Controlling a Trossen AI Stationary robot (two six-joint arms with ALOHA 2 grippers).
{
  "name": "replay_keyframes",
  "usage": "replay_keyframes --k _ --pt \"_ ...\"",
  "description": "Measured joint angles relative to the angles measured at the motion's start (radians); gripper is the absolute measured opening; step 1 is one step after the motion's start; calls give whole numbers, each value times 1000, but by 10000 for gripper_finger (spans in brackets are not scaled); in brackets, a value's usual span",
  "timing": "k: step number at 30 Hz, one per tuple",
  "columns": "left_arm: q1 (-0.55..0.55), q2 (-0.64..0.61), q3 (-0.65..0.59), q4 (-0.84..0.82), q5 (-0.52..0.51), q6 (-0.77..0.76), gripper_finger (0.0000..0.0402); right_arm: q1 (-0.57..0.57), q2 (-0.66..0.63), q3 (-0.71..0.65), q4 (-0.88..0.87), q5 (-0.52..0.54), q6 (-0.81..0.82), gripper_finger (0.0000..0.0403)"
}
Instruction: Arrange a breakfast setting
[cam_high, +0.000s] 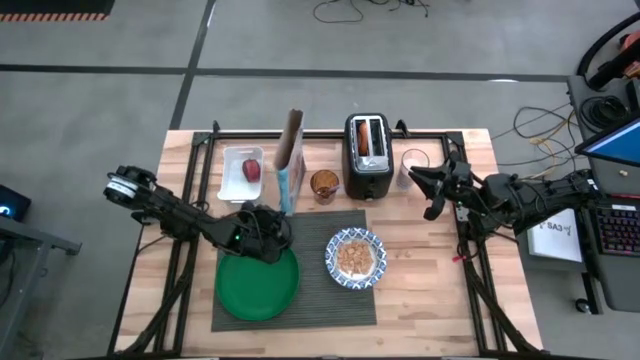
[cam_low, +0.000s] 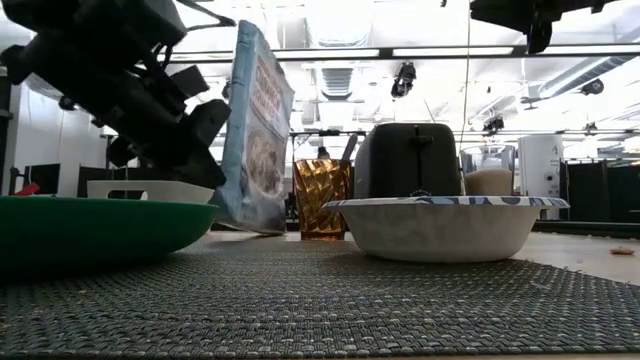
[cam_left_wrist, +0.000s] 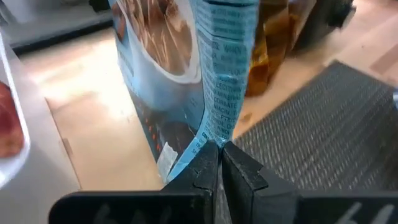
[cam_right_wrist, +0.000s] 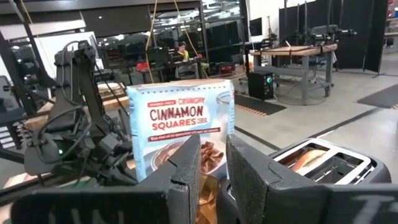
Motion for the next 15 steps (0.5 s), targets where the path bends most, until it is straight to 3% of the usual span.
replay_keyframes --k 7,15 --pt "-5 0 -25 -12 120 -96 7 0 0 0 0 0 5 68" --pt "-9 0 -19 -32 150 -93 102 0 0 0 0 0 5 68"
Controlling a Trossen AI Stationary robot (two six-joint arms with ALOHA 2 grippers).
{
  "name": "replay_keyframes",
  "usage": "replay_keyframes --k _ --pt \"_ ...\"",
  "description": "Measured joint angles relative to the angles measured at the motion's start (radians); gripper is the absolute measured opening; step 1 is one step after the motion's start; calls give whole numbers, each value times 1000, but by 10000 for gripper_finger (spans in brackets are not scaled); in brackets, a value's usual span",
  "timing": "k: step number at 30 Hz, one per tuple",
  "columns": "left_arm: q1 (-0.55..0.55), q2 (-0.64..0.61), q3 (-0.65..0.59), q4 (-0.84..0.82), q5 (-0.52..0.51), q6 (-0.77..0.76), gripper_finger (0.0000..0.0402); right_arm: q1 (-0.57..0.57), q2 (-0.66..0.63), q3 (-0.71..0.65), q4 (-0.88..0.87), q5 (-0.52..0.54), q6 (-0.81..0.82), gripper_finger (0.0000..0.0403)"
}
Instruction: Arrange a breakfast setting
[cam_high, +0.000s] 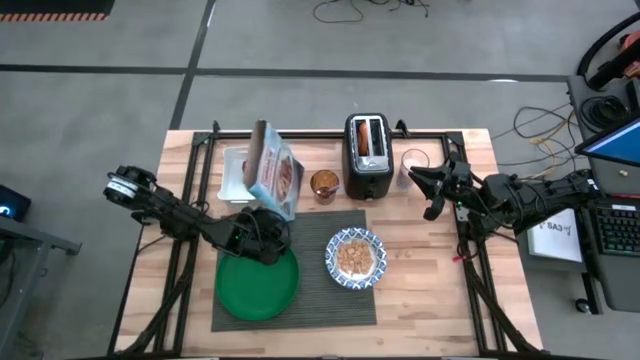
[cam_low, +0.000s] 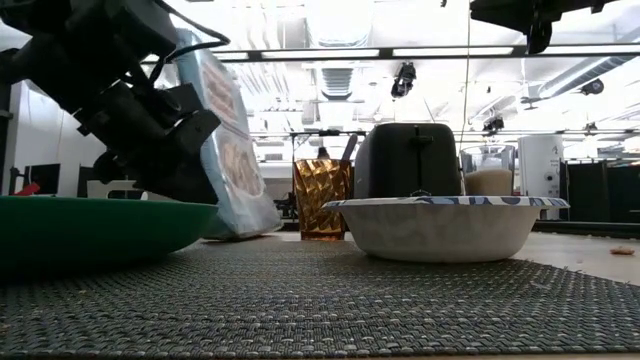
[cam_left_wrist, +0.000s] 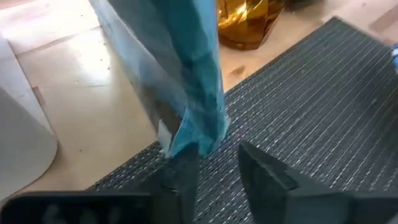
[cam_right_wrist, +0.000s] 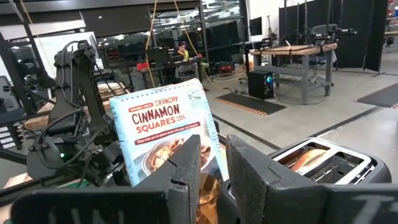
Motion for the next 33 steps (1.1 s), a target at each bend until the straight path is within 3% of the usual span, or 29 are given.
replay_keyframes --k 5,10,15,23,33 --pt "-8 -1 1 -44 15 -8 168 0 0 0 0 0 2 68" --pt "-24 -5 34 -164 24 -42 204 0 0 0 0 0 7 68" --pt "-26 -5 85 -290 -17 -65 207 0 0 0 0 0 8 68" --pt "-26 -5 120 -330 -30 -76 198 0 0 0 0 0 3 68" --pt "-66 -15 106 -433 -65 -282 201 0 0 0 -3 0 0 68"
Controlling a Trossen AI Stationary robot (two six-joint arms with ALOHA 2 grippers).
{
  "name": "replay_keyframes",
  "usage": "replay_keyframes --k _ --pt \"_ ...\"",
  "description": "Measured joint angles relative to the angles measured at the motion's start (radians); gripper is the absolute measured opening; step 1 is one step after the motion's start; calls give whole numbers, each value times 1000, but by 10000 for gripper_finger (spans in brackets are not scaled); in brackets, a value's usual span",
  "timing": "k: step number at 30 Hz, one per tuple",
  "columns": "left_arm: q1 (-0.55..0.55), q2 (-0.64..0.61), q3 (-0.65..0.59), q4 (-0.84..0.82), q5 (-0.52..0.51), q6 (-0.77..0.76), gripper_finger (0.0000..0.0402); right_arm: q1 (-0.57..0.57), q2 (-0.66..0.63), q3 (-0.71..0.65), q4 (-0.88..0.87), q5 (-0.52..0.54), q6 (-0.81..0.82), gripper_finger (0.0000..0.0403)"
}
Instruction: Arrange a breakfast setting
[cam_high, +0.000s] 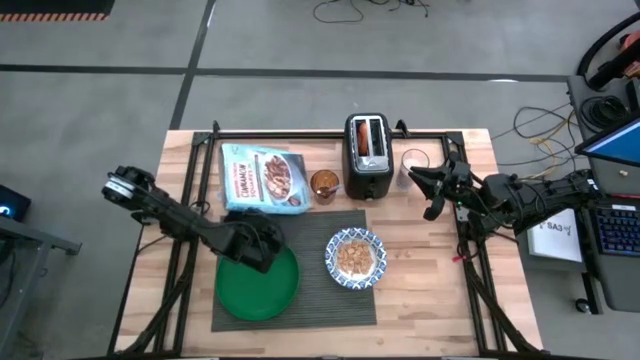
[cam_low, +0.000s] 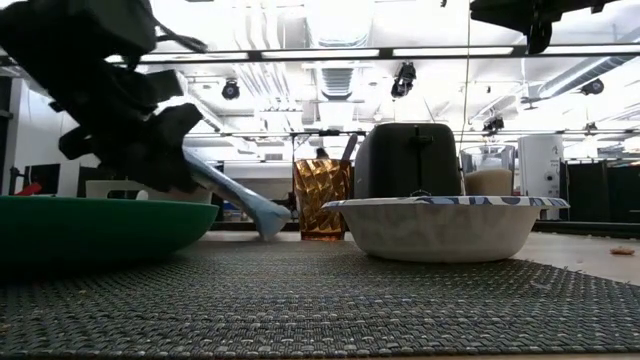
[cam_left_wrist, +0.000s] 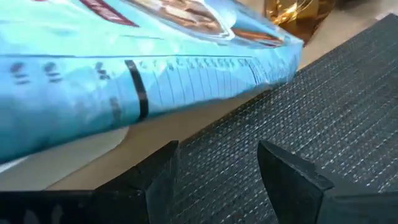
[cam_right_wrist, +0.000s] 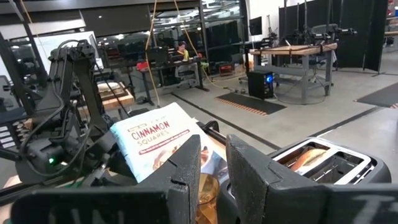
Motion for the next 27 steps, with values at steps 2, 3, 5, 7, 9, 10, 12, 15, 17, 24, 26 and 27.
replay_keyframes --k 2,3,5,7,9,10,12,15,17,24,26,27 --pt "-15 -17 -18 -3 -28 -33 201 0 0 0 -4 0 0 68" --pt "-20 -28 -29 -6 -45 -56 201 0 0 0 -9 0 0 68" --pt "-26 -60 -58 -6 -68 -112 200 0 0 0 -19 0 -5 68" --pt "-30 -98 -91 -5 -107 -180 200 0 0 0 -30 0 -5 68" --pt "-32 -131 -124 -6 -159 -246 200 0 0 0 -40 0 -6 68" --pt "-32 -147 -138 -7 -179 -276 200 0 0 0 -46 0 -6 68" --pt "-32 -178 -160 -2 -206 -337 200 0 0 0 -57 1 0 68" --pt "-31 -208 -190 -4 -231 -434 200 0 0 0 -63 1 0 68" --pt "-31 -224 -207 -3 -240 -502 200 0 0 0 -64 1 1 68" --pt "-38 -316 -197 -85 -246 -575 200 0 0 0 -65 2 1 68" --pt "-38 -360 -176 -166 -216 -576 200 0 0 0 -67 2 1 68" --pt "-38 -379 -169 -201 -204 -581 201 0 0 0 -69 2 0 68"
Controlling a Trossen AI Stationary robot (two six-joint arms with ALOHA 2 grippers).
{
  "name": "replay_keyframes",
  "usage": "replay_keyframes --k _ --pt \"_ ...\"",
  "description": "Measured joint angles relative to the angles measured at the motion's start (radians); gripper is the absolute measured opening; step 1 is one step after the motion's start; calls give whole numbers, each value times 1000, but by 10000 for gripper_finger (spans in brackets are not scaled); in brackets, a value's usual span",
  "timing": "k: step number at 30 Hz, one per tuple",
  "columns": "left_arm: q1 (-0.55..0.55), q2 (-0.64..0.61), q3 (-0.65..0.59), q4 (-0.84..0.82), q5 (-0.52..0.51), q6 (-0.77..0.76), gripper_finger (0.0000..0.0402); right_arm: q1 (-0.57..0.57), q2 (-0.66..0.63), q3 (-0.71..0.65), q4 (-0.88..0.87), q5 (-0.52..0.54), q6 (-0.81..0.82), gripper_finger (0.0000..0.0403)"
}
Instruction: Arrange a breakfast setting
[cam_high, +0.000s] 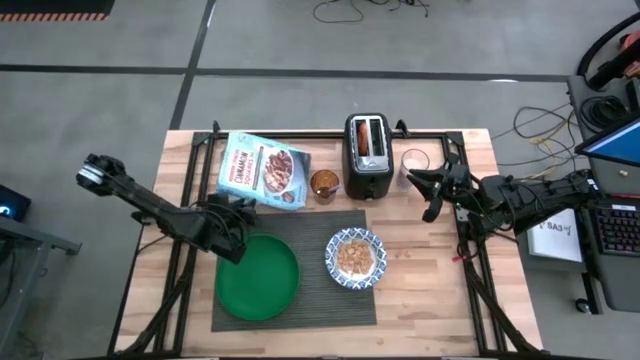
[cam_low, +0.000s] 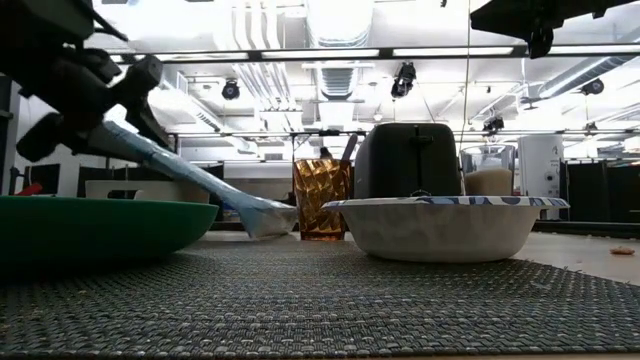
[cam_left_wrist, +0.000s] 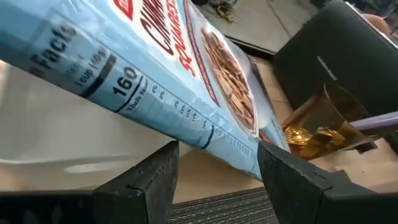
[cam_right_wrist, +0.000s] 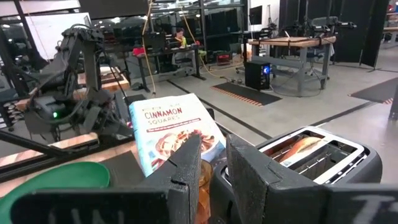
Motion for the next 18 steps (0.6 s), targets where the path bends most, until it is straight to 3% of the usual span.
replay_keyframes --k 6,18 --pt "16 -82 -5 -133 10 -57 209 0 0 -3 -15 0 0 68" --pt "58 -86 -68 -124 -17 -153 212 0 0 -13 -35 0 1 68"
